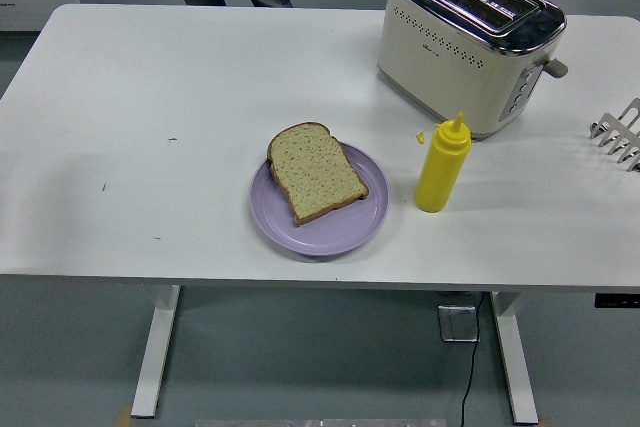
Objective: Pick up the cup,pour liquid into bread,place the cup on the desk
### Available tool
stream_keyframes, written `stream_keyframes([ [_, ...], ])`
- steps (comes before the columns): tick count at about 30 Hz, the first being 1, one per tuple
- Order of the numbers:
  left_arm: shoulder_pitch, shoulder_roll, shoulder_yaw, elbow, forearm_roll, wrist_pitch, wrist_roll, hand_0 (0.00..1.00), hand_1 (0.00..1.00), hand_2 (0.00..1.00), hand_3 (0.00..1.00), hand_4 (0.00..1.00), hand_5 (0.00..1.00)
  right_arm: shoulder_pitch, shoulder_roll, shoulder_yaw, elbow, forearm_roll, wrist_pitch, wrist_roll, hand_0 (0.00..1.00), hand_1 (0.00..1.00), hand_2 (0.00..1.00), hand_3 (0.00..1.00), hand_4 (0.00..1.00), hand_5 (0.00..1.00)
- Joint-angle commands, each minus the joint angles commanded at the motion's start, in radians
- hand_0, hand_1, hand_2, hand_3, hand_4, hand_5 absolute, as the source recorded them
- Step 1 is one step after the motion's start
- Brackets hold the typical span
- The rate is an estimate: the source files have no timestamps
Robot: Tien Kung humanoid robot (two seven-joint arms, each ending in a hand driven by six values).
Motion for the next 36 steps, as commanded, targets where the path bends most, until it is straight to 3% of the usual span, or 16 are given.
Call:
stream_keyframes([
  [6, 0.0, -0.002, 0.003, 0.0, 0.001, 0.0, 0.001, 0.826, 0.818, 0.861, 0.819, 0.653, 0.998, -0.108, 0.028, 0.072, -0.012, 0.22, 0.015, 0.033, 0.314, 0.43, 0.472, 0.538, 0.477, 0.002],
  [9, 0.0, -0.002, 0.006, -0.001, 0.001, 0.0, 0.001, 0.826, 0.819, 0.861, 0.819, 0.653, 0.998, -0.151, 0.045, 0.096, -0.019, 0.245, 0.015, 0.052, 0.312, 0.431, 0.472, 0.539, 0.477, 0.002],
  [20, 0.005, -0.006, 0.007, -0.001, 0.003, 0.001, 0.001, 0.827, 0.819, 0.861, 0.82, 0.652, 0.998, -0.356, 0.122, 0.16, -0.05, 0.2, -0.008, 0.171, 0.325, 0.431, 0.473, 0.542, 0.484, 0.002],
  [36, 0.007, -0.009, 0.019, 0.0, 0.003, 0.0, 0.001, 0.826, 0.818, 0.861, 0.819, 0.652, 0.998, -0.586, 0.222, 0.192, -0.111, 0.193, -0.058, 0.373, 0.363, 0.436, 0.475, 0.546, 0.49, 0.002],
])
